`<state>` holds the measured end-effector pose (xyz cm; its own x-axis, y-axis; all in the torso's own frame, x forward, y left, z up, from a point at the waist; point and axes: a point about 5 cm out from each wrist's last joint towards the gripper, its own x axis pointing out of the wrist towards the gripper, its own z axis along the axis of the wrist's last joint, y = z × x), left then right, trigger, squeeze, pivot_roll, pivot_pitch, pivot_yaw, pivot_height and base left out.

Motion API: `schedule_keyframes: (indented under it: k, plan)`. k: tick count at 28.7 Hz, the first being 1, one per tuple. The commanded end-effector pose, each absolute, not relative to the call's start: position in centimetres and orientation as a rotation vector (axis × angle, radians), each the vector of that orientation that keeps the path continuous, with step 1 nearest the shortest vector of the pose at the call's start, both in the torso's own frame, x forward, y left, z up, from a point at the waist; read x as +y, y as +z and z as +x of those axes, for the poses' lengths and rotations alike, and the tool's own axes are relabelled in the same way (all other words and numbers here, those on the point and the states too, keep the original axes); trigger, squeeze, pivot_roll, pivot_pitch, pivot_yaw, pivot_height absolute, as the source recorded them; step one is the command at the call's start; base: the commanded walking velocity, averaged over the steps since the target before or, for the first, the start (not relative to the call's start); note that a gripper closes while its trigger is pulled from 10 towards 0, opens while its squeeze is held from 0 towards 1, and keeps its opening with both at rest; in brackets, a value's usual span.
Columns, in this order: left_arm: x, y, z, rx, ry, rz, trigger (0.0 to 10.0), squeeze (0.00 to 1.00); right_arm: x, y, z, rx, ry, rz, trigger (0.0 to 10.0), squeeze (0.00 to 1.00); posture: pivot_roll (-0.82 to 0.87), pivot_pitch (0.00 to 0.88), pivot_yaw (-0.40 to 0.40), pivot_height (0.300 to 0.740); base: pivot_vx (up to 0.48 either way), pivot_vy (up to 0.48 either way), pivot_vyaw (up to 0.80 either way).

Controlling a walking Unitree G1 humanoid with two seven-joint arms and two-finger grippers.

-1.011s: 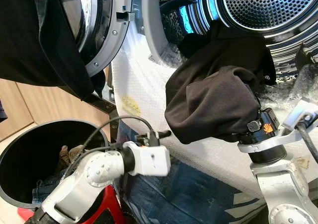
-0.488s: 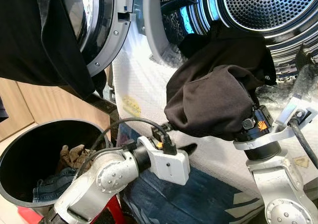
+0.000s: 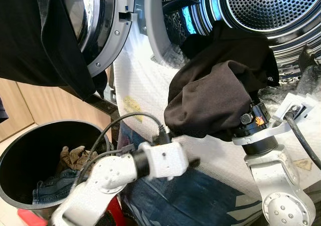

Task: Clothes washing

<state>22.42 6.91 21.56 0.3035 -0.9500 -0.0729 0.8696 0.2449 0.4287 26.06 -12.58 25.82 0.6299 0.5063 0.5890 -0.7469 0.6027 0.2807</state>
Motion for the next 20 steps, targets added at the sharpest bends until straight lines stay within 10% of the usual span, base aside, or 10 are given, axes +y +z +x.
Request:
schedule_keyframes:
  k: [1, 8, 20]
  plan:
    - [6.7, 22.0, 21.5, -0.206, -1.339, 0.369, 10.0, 0.0, -12.9, 26.0, 26.3, -0.497, 0.752, 0.551, 10.0, 0.0, 0.17, 0.037, -0.17, 0.74, 0.0, 0.0, 0.0]
    - [6.3, 23.5, 19.4, -0.192, -1.55, 0.289, 10.0, 0.0, -12.8, 25.5, 27.3, -0.479, 0.77, 0.57, 10.0, 0.0, 0.19, 0.047, -0.191, 0.74, 0.0, 0.0, 0.0]
    - [5.4, 28.5, 21.1, -0.576, -1.212, 0.621, 10.0, 0.0, -14.1, 23.9, 30.1, -0.438, 0.687, 0.578, 10.0, 0.0, 0.22, 0.061, -0.199, 0.74, 0.0, 0.0, 0.0]
